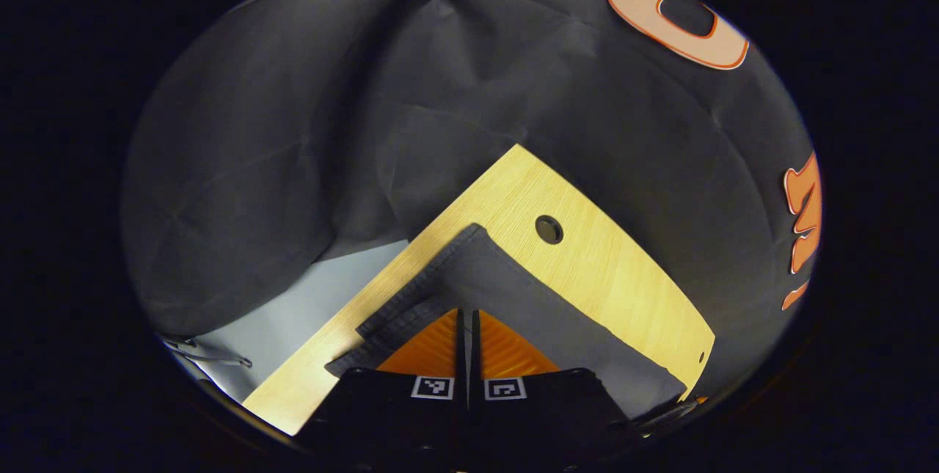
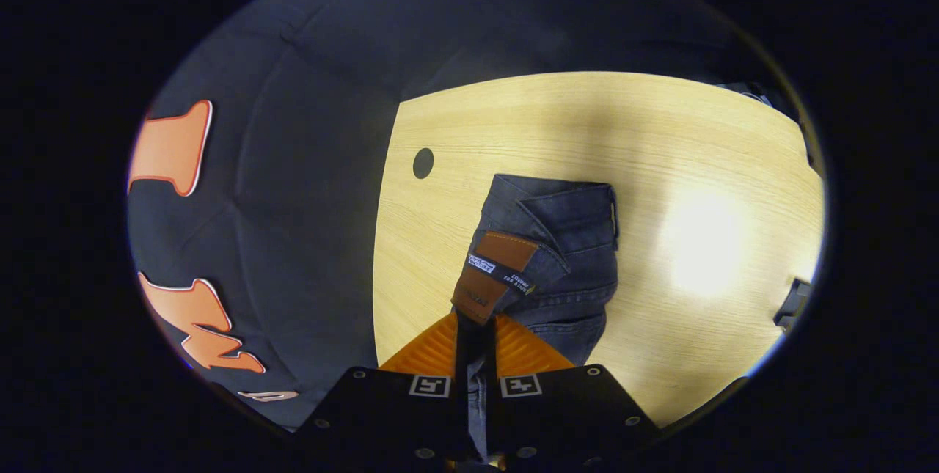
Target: Grasp the waist and the cuffs of the jeans and fold them to make the two legs overlap; first hold the waist and fold one-third of the jeans toward the cuffs, then hold the cuffs and fold the remaining one-third in the same direction to finish folding.
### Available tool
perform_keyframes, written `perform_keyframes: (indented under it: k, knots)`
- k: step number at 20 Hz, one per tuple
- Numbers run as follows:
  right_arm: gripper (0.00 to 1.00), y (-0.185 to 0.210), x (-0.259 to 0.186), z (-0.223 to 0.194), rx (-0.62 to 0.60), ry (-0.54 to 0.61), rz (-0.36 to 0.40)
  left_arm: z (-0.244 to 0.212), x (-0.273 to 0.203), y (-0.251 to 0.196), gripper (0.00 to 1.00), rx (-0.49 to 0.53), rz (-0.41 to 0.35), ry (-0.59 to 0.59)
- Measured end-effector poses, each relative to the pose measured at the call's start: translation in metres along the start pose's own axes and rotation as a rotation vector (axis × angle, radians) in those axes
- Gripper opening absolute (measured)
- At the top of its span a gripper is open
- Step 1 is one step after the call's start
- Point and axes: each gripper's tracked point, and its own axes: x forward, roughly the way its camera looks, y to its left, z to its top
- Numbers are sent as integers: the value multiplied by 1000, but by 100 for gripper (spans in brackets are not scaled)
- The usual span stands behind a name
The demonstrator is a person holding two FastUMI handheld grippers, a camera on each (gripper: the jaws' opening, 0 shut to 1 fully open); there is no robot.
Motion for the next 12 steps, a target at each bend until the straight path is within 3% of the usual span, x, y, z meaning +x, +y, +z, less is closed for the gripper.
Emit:
perform_keyframes:
  k: [4, 7, 10, 11, 12]
  knots:
    - [10, 2, 17, 0, -17, 24, -13, -38, 34, -11, 1, 4, -30, 105]
    - [10, -3, 21, 4, -10, 30, -29, -60, 55, -10, 4, 69, 80, 217]
    - [11, -5, 19, 7, -13, 37, -25, -59, 79, 2, 62, 109, 205, 225]
    - [11, -6, 19, 7, -15, 39, -24, -64, 88, 9, 60, 121, 237, 243]
    - [11, -7, 18, 8, -16, 39, -21, -64, 88, 15, 72, 129, 285, 264]
